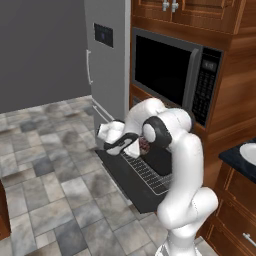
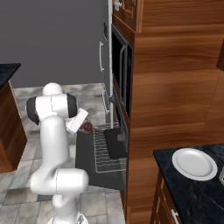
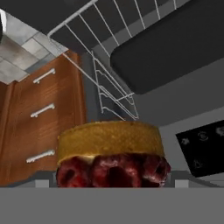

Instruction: Take the baked cake out of the oven and place it on the plate for cooling. Then close the oven door.

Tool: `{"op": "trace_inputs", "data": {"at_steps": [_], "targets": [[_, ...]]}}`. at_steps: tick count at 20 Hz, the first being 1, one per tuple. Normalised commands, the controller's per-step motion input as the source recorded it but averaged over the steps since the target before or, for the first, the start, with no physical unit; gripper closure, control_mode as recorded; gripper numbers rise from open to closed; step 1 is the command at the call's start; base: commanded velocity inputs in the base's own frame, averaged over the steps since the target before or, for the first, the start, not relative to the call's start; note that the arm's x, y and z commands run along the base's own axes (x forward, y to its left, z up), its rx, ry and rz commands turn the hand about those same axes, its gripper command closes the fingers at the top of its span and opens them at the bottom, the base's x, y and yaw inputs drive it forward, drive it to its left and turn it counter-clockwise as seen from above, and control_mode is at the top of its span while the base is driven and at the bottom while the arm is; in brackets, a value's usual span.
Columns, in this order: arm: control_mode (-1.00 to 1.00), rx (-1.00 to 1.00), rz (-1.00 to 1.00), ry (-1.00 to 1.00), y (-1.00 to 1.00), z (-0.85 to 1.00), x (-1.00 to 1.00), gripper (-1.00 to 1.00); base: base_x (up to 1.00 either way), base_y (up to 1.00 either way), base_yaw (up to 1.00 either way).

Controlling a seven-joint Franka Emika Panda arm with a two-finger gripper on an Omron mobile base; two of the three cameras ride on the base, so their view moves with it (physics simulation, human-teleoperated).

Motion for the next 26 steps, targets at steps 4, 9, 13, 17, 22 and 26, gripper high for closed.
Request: {"op": "trace_inputs", "data": {"at_steps": [4, 9, 13, 17, 22, 26], "targets": [[-1.00, 0.01, 0.04, 0.00, -0.18, 1.00, -0.81, 1.00, 0.00, 0.00, 0.00], [-1.00, 0.00, 0.04, 0.00, -0.44, 1.00, -0.83, 1.00, 0.00, 0.00, 0.00], [-1.00, 0.00, 0.03, 0.01, -0.58, 0.86, -0.89, 1.00, 0.00, 0.00, 0.00], [-1.00, 0.00, 0.04, 0.04, -0.73, 0.62, -0.89, 1.00, 0.00, 0.00, 0.00], [-1.00, -0.01, 0.04, 0.07, -0.83, 0.35, -0.97, 1.00, 0.00, 0.00, 0.00], [-1.00, -0.02, 0.08, 0.08, -0.95, 0.11, -0.67, 1.00, 0.00, 0.00, 0.00]]}}
